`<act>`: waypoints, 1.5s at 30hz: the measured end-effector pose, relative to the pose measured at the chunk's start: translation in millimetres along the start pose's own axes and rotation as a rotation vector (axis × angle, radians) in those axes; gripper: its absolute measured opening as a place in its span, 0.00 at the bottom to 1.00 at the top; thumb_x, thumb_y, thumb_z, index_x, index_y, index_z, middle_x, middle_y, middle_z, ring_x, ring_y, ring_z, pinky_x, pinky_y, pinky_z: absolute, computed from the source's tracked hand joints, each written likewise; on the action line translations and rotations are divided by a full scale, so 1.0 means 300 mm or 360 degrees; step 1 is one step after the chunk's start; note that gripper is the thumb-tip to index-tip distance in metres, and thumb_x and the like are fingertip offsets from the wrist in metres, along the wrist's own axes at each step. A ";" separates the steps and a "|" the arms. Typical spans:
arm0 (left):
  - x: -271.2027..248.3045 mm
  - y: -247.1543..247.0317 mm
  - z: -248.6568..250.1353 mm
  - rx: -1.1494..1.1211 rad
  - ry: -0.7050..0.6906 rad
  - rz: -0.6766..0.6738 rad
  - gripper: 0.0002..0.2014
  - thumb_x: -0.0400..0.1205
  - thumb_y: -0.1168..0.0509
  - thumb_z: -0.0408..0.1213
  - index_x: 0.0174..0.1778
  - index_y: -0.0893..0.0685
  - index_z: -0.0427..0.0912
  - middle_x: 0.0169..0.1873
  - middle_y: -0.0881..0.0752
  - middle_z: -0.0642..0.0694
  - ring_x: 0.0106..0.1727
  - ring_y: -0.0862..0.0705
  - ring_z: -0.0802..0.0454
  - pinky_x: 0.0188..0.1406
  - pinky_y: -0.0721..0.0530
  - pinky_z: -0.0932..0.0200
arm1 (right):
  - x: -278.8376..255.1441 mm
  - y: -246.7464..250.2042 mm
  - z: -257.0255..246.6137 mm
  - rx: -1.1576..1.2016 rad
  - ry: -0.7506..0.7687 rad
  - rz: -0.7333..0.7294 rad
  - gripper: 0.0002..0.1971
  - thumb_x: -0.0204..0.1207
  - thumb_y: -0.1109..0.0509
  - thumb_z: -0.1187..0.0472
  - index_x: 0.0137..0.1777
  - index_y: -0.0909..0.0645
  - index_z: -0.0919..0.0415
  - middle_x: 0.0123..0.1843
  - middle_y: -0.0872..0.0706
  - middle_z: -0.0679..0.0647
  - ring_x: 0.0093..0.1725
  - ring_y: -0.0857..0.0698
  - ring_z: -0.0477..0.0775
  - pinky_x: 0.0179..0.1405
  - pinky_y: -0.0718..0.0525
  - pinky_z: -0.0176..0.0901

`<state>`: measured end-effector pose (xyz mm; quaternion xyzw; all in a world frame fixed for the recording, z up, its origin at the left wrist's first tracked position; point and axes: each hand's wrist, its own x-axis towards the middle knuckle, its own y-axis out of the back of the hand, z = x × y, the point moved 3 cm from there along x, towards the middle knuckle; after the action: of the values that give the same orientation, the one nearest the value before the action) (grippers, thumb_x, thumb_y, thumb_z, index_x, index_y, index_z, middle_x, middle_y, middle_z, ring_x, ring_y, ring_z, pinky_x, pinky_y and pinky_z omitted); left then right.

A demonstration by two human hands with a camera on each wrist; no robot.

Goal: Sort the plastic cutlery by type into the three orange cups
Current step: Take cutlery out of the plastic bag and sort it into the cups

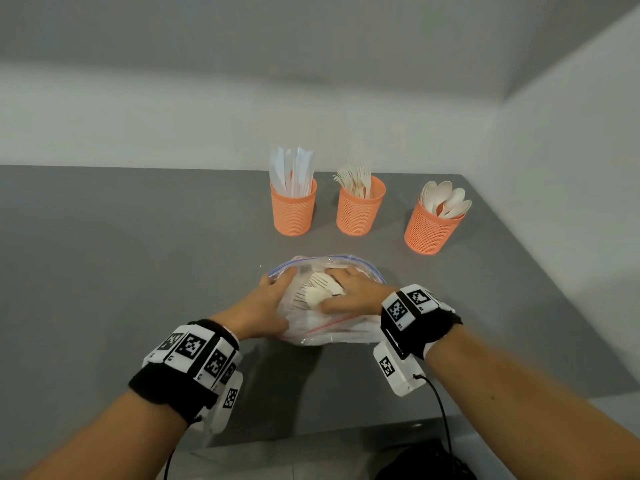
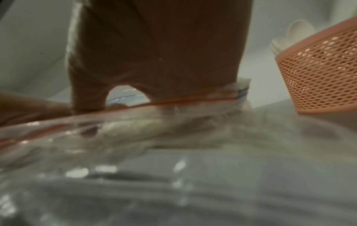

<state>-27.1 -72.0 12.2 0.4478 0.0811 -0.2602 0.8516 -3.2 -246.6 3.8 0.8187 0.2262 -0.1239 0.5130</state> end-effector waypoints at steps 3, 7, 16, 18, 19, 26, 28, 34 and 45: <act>0.004 -0.004 -0.008 -0.0083 0.0015 0.0134 0.42 0.75 0.40 0.26 0.81 0.53 0.54 0.75 0.41 0.37 0.61 0.22 0.38 0.53 0.22 0.58 | -0.007 0.002 -0.010 -0.0005 0.0052 -0.0080 0.53 0.58 0.26 0.32 0.80 0.45 0.49 0.74 0.35 0.46 0.77 0.37 0.49 0.79 0.37 0.56; 0.010 -0.022 -0.008 -0.0154 0.0048 0.0196 0.41 0.75 0.39 0.26 0.80 0.50 0.55 0.72 0.38 0.35 0.60 0.22 0.34 0.56 0.22 0.53 | -0.020 0.002 -0.025 -0.0156 0.0090 -0.0142 0.56 0.57 0.21 0.38 0.80 0.51 0.48 0.80 0.37 0.54 0.79 0.37 0.57 0.77 0.35 0.58; 0.012 -0.001 -0.046 -0.0530 -0.0054 0.0421 0.35 0.71 0.35 0.35 0.75 0.39 0.55 0.62 0.30 0.40 0.49 0.20 0.41 0.34 0.17 0.57 | -0.095 0.034 -0.018 0.0064 0.0446 0.0601 0.17 0.70 0.26 0.51 0.55 0.24 0.57 0.45 0.23 0.46 0.45 0.25 0.45 0.49 0.28 0.39; 0.013 -0.009 -0.034 -0.0516 -0.0119 0.0377 0.42 0.62 0.30 0.47 0.74 0.38 0.54 0.65 0.29 0.43 0.61 0.21 0.42 0.49 0.15 0.53 | -0.114 0.022 0.006 0.0189 0.0418 0.0538 0.09 0.74 0.29 0.56 0.48 0.23 0.59 0.31 0.26 0.46 0.32 0.28 0.45 0.37 0.30 0.37; 0.017 -0.017 -0.029 -0.0472 -0.0145 0.0376 0.44 0.60 0.28 0.48 0.74 0.38 0.54 0.67 0.29 0.43 0.65 0.24 0.44 0.59 0.19 0.52 | -0.120 0.015 0.016 0.0178 0.0391 0.0462 0.11 0.73 0.28 0.56 0.51 0.24 0.58 0.31 0.26 0.46 0.33 0.27 0.47 0.37 0.29 0.37; 0.032 -0.047 -0.017 -0.0456 -0.0106 0.0505 0.38 0.71 0.28 0.34 0.75 0.38 0.52 0.67 0.30 0.40 0.61 0.24 0.42 0.58 0.28 0.60 | -0.100 -0.028 0.015 -0.0220 0.0217 0.0480 0.43 0.58 0.20 0.45 0.72 0.34 0.54 0.70 0.31 0.55 0.71 0.33 0.56 0.71 0.32 0.49; 0.034 -0.045 -0.025 -0.0455 -0.0086 0.0469 0.39 0.72 0.27 0.35 0.76 0.38 0.52 0.68 0.31 0.40 0.62 0.24 0.42 0.60 0.27 0.58 | -0.090 -0.027 0.020 -0.0167 0.0172 0.0398 0.47 0.59 0.21 0.42 0.76 0.39 0.55 0.75 0.32 0.55 0.75 0.34 0.57 0.74 0.34 0.50; 0.045 -0.037 -0.046 -0.0368 -0.0009 0.0225 0.45 0.71 0.25 0.38 0.79 0.45 0.54 0.71 0.36 0.39 0.71 0.30 0.38 0.69 0.28 0.50 | -0.051 0.026 0.011 -0.0298 0.0141 0.0153 0.48 0.64 0.21 0.48 0.80 0.43 0.60 0.78 0.34 0.58 0.78 0.37 0.58 0.77 0.39 0.49; 0.051 -0.020 -0.074 -0.0369 -0.0112 0.0225 0.54 0.57 0.23 0.46 0.79 0.45 0.54 0.73 0.34 0.43 0.76 0.37 0.46 0.74 0.33 0.54 | -0.008 -0.027 -0.071 -0.0475 0.0239 0.0349 0.40 0.60 0.22 0.47 0.69 0.34 0.62 0.67 0.26 0.58 0.67 0.27 0.58 0.68 0.26 0.53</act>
<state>-15.1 -62.7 -10.8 0.3416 0.0489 -0.2040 0.9161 -10.0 -225.1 8.0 0.7601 0.1893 0.0291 0.6209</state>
